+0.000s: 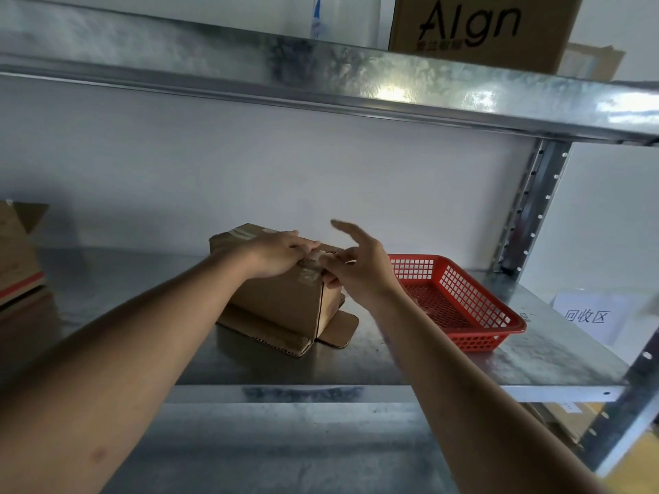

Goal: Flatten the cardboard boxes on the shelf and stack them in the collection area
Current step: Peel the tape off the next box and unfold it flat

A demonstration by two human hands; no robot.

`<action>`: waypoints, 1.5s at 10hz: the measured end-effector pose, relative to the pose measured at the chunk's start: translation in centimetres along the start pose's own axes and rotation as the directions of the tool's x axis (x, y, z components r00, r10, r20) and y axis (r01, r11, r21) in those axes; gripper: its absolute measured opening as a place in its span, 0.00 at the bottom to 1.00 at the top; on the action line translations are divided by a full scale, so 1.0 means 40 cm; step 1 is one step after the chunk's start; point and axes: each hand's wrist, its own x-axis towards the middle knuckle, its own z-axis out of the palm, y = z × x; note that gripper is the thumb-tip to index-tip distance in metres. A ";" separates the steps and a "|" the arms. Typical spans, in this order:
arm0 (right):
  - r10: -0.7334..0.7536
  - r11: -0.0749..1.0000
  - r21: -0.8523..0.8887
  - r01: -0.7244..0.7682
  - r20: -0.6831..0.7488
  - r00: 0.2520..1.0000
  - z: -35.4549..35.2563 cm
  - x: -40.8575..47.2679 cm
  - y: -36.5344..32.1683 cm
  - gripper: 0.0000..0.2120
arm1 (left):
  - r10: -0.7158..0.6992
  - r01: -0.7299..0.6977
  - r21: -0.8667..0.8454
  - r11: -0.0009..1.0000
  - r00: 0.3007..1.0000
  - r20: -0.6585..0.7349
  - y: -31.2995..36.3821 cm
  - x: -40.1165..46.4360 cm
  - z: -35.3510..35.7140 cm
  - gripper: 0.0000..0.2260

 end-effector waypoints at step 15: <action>-0.021 0.989 -0.145 -0.005 -0.178 0.984 0.037 0.008 0.048 0.04 | 0.018 0.010 0.255 0.967 0.994 -0.106 -0.076 -0.049 -0.001 0.18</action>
